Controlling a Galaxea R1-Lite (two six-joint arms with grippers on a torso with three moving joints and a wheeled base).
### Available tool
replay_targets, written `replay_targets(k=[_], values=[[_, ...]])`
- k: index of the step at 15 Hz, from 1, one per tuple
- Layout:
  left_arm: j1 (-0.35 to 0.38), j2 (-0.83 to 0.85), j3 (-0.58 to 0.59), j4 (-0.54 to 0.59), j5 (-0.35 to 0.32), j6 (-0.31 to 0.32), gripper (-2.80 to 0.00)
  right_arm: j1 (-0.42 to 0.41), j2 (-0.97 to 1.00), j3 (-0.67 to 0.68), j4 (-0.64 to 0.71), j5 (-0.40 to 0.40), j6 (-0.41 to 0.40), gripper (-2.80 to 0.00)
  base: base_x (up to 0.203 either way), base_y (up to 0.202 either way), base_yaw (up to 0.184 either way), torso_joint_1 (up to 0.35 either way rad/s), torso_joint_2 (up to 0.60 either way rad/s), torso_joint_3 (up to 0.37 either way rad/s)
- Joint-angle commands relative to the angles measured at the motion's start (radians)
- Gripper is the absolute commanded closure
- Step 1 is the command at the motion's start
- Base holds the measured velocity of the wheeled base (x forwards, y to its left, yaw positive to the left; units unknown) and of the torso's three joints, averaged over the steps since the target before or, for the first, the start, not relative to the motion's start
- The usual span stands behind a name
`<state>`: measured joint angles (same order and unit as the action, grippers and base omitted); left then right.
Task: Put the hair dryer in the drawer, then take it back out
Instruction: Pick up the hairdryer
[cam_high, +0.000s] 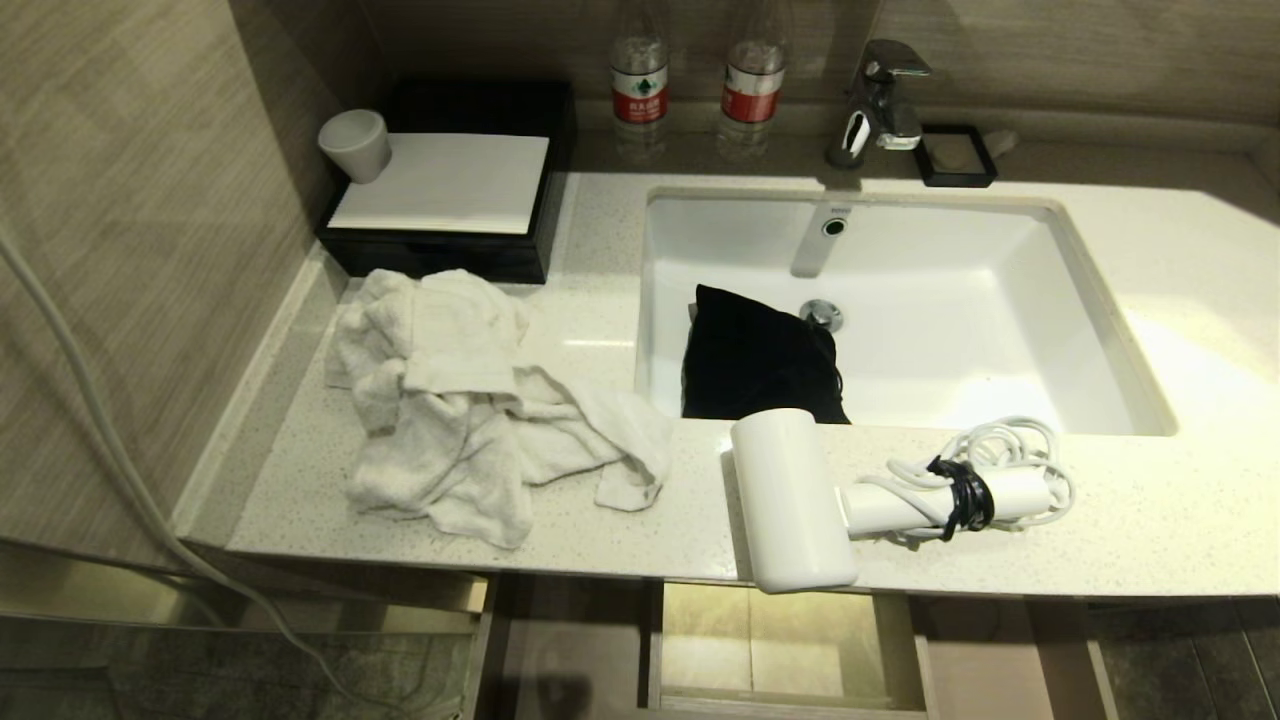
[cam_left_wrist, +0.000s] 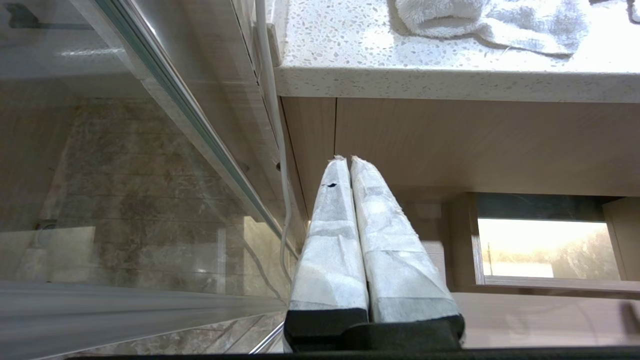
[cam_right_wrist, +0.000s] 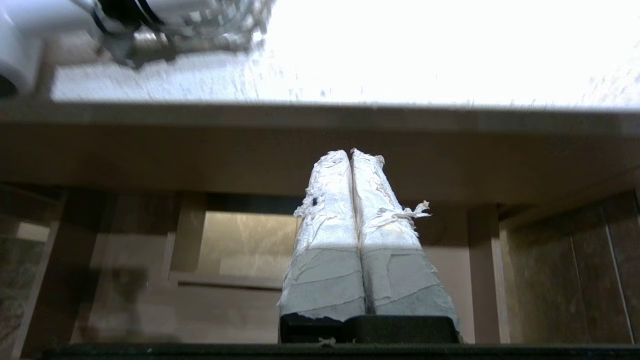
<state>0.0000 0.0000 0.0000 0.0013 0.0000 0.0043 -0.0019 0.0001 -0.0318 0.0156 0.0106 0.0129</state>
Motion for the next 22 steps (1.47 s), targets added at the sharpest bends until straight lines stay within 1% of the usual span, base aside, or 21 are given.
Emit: replay_targets(k=[1,3,4,5,6,7,9,11,13,15,16,17,18,19,20,21,22], values=[[0.000,0.000,0.002,0.000,0.000,0.000,0.00,0.001,0.045,-0.173,0.071,0.007,-0.002,0.00,0.000,0.000,0.000,0.000,0.00,0.000],[0.000,0.000,0.002,0.000,0.000,0.000,0.00,0.002,0.154,-0.440,0.217,0.015,-0.005,0.00,0.000,0.000,0.000,0.000,0.00,0.000],[0.000,0.000,0.002,0.000,0.000,0.000,0.00,0.002,0.240,-0.577,0.301,0.023,-0.010,0.00,0.000,0.000,0.000,0.000,0.00,0.000],[0.000,0.000,0.002,0.000,0.000,0.000,0.00,0.002,0.342,-0.697,0.382,0.036,-0.020,0.00,0.000,0.000,0.000,0.000,0.00,0.000],[0.000,0.000,0.002,0.000,0.000,0.000,0.00,0.002,0.425,-0.784,0.443,0.052,-0.036,0.00,0.000,0.000,0.000,0.000,0.00,0.000],[0.000,0.000,0.002,0.000,0.000,0.000,0.00,0.008,0.511,-0.838,0.481,0.075,-0.066,0.00,0.000,0.000,0.000,0.000,0.00,0.000],[0.000,0.000,0.002,0.000,0.000,0.000,0.00,0.069,0.658,-0.929,0.533,0.106,-0.131,0.00,0.000,0.000,0.000,0.000,0.00,0.000],[0.000,0.000,0.002,0.000,0.000,0.000,0.00,0.123,0.781,-0.976,0.565,0.132,-0.183,0.00,0.000,0.000,0.000,0.000,0.00,0.000],[0.000,0.000,0.002,0.000,0.000,0.000,0.00,0.150,0.871,-1.017,0.572,0.181,-0.205,0.00,0.000,0.000,0.000,0.000,0.00,0.000],[0.000,0.000,0.002,0.000,0.000,0.000,0.00,0.231,1.005,-1.105,0.594,0.231,-0.219,0.00,0.000,0.000,0.000,0.000,0.00,0.000],[0.000,0.000,0.002,0.000,0.000,0.000,0.00,0.266,1.046,-1.139,0.615,0.246,-0.239,0.00,0.000,0.000,0.000,0.000,0.00,0.000],[0.000,0.000,0.002,0.000,0.000,0.000,0.00,0.290,1.094,-1.155,0.642,0.253,-0.277,0.00,0.000,0.000,0.000,0.000,0.00,0.000],[0.000,0.000,0.002,0.000,0.000,0.000,0.00,0.303,1.116,-1.163,0.661,0.259,-0.334,0.00,0.000,0.000,0.000,0.000,0.00,0.000],[0.000,0.000,0.000,0.000,0.000,0.000,0.00,0.305,1.137,-1.160,0.679,0.283,-0.424,0.00,0.000,0.000,0.000,0.000,0.00,0.000],[0.000,0.000,0.002,0.000,0.000,0.000,0.00,0.306,1.144,-1.150,0.695,0.355,-0.443,-2.80,0.000,0.000,0.000,0.000,0.00,0.000],[0.000,0.000,0.002,0.000,0.000,0.000,0.00,0.307,1.148,-1.143,0.709,0.381,-0.448,-2.80,0.000,0.000,0.000,0.000,0.00,0.000],[0.000,0.000,0.002,0.000,0.000,0.000,0.00,0.320,1.169,-1.142,0.727,0.401,-0.472,-2.80,0.000,0.000,0.000,0.000,0.00,0.000]])
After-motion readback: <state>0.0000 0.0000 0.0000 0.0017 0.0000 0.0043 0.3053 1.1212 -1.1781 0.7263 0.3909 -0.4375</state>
